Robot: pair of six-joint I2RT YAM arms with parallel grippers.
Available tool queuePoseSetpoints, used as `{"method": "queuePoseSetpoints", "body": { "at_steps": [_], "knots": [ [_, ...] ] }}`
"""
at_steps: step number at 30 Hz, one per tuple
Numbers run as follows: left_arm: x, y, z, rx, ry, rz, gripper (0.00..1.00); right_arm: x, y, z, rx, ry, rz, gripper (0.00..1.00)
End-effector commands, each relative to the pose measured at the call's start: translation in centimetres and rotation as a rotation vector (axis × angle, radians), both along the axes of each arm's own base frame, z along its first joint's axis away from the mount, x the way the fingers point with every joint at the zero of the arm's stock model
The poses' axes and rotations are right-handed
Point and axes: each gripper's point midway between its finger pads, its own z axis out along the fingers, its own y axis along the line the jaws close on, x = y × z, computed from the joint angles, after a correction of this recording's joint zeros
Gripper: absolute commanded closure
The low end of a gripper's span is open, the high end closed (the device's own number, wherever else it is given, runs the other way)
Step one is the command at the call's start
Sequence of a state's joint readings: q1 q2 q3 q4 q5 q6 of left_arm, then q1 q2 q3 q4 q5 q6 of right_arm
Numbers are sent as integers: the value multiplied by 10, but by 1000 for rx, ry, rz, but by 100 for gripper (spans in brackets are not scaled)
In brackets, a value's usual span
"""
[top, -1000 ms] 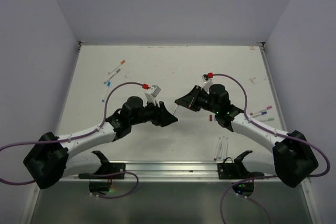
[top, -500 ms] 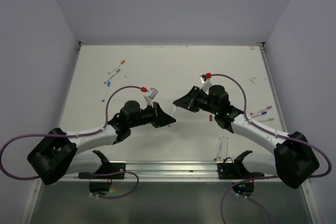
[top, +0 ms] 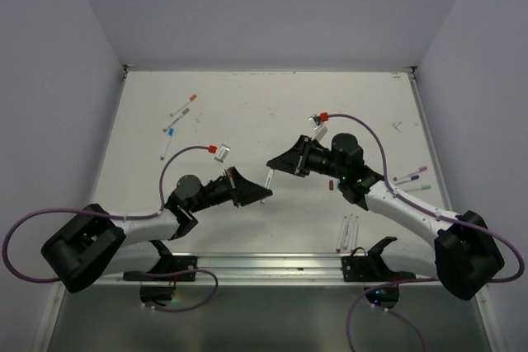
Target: Open the pen caps
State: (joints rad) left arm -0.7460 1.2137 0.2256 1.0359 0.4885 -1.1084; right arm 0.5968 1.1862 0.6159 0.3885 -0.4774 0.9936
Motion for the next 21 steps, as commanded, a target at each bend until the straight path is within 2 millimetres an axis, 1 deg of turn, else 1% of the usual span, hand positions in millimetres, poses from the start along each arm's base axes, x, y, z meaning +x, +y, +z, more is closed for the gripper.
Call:
{"method": "queuePoseSetpoints", "body": {
  "at_steps": [1, 2, 3, 4, 10, 12, 13, 16, 18, 20, 21],
  "knots": [
    [-64, 6, 38, -163, -144, -281, 100, 58, -26, 41, 62, -146, -232, 100],
    [-68, 8, 39, -180, -124, -289, 100, 61, -29, 44, 75, -143, -246, 100],
    [-71, 11, 37, -188, -115, -292, 100, 63, -30, 41, 79, -135, -250, 100],
    [-73, 13, 42, -211, -136, -295, 100, 65, -31, 47, 101, -150, -255, 100],
    [-80, 19, 43, -223, -142, -298, 100, 77, -41, 56, 152, -160, -305, 100],
    [-83, 22, 47, -234, -156, -302, 100, 77, -43, 59, 184, -168, -314, 100],
    [-84, 23, 48, -239, -161, -305, 100, 79, -44, 64, 204, -184, -319, 100],
    [-88, 27, 58, -267, -197, -310, 100, 86, -47, 61, 205, -186, -350, 100],
    [-88, 25, 55, -243, -189, -311, 100, 88, -50, 57, 199, -178, -372, 100],
    [-86, 25, 56, -230, -220, -299, 100, 92, -54, 53, 192, -170, -392, 100],
    [-85, 23, 51, -206, -206, -295, 100, 93, -56, 51, 190, -168, -398, 100]
  ]
}}
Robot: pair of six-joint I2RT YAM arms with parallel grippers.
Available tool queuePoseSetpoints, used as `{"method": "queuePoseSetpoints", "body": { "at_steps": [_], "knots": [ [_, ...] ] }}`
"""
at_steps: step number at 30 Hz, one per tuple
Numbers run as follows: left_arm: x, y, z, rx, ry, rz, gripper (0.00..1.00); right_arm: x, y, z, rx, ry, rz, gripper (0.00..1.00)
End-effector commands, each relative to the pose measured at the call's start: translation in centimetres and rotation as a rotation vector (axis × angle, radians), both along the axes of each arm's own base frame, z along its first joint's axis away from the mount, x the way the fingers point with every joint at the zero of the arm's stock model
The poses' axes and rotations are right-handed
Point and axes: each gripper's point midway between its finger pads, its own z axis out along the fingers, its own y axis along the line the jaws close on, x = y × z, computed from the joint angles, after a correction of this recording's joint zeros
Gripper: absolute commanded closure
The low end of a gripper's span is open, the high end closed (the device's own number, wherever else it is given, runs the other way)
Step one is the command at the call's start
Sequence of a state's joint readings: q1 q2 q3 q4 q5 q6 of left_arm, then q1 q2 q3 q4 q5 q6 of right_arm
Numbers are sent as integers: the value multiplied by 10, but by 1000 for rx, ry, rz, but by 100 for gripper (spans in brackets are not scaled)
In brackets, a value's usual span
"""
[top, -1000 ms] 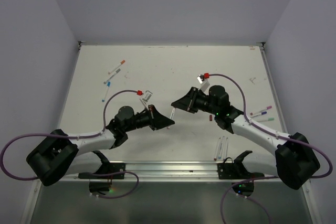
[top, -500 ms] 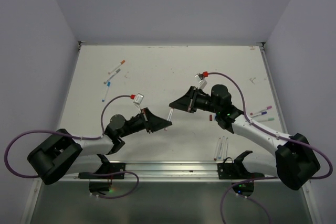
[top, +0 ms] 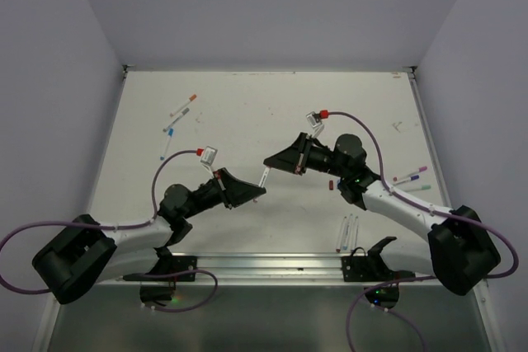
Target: Open the pen caps
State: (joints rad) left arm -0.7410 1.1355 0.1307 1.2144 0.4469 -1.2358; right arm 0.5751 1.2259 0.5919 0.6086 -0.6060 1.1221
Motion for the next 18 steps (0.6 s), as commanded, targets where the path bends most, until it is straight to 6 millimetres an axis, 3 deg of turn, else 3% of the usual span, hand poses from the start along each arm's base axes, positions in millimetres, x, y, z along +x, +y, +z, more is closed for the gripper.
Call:
{"method": "queuePoseSetpoints", "body": {
  "at_steps": [1, 18],
  "knots": [
    [-74, 7, 24, -48, -255, -304, 100, 104, -67, 24, 45, -123, -512, 100],
    [-83, 16, 16, -7, -272, -297, 100, 126, -97, 34, 126, -164, -639, 100]
  ]
}}
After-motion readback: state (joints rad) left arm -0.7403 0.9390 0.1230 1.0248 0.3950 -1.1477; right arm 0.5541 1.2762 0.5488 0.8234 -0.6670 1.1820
